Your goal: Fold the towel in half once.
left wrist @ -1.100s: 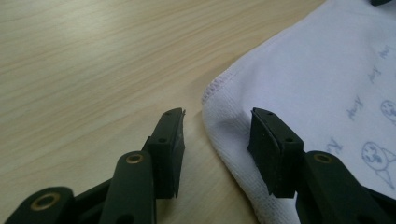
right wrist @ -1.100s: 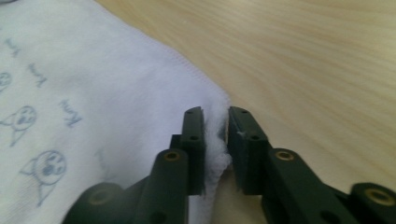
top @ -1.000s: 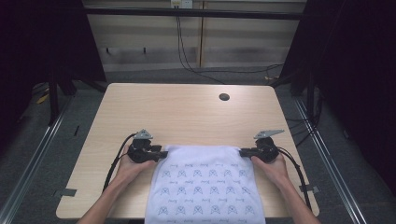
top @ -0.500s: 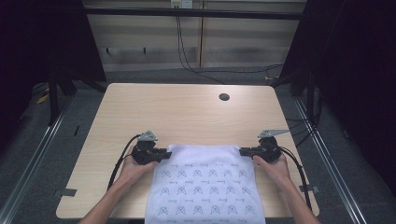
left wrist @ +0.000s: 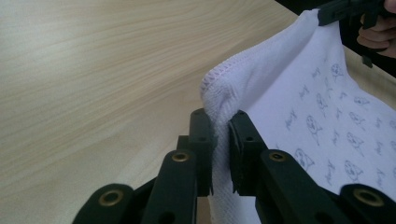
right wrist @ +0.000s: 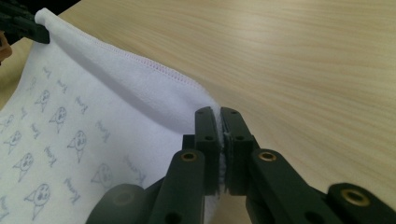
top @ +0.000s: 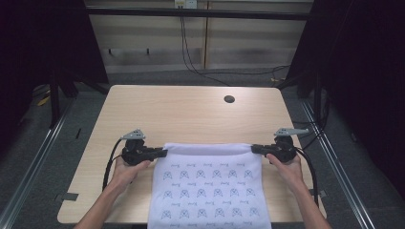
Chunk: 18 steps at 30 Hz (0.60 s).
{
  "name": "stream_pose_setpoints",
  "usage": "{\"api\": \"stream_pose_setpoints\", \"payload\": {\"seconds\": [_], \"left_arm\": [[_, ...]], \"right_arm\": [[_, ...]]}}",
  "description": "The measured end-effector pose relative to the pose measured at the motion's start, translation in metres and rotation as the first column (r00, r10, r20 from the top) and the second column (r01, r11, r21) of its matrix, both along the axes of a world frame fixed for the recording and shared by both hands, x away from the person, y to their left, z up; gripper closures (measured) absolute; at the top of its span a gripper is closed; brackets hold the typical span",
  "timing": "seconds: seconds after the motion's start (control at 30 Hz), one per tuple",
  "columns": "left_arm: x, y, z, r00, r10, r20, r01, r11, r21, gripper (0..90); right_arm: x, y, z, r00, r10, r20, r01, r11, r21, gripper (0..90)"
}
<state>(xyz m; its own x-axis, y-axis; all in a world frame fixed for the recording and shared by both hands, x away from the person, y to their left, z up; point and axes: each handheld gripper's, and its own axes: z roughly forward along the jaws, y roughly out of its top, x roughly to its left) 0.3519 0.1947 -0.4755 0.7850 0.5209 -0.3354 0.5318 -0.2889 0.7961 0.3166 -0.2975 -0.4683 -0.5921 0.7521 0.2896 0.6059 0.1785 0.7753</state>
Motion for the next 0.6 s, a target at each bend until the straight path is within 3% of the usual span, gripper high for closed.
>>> {"api": "stream_pose_setpoints", "payload": {"seconds": [0.3, 0.37, 0.4, 0.6], "left_arm": [[0.010, 0.004, 0.022, 0.9995, 0.013, 0.030, -0.011, 0.9994, -0.034, 83.5], [0.010, 0.003, 0.025, 0.9986, 0.014, 0.051, -0.013, 0.9998, -0.017, 83.6], [0.014, 0.001, 0.027, 0.9983, 0.008, 0.057, -0.009, 0.9998, 0.018, 83.3], [0.027, 0.012, 0.053, 0.9936, 0.072, 0.087, -0.066, 0.9953, -0.071, 84.0]], "right_arm": [[0.011, 0.000, 0.022, 0.9988, 0.004, 0.048, -0.006, 0.999, 0.051, 86.3], [0.015, 0.001, 0.031, 0.9978, -0.002, 0.066, -0.002, 0.998, 0.066, 86.3], [0.018, 0.002, 0.038, 0.9968, 0.001, 0.080, -0.007, 0.998, 0.070, 86.3], [0.029, 0.009, 0.066, 0.9899, -0.003, 0.142, -0.011, 0.995, 0.099, 86.3]]}}
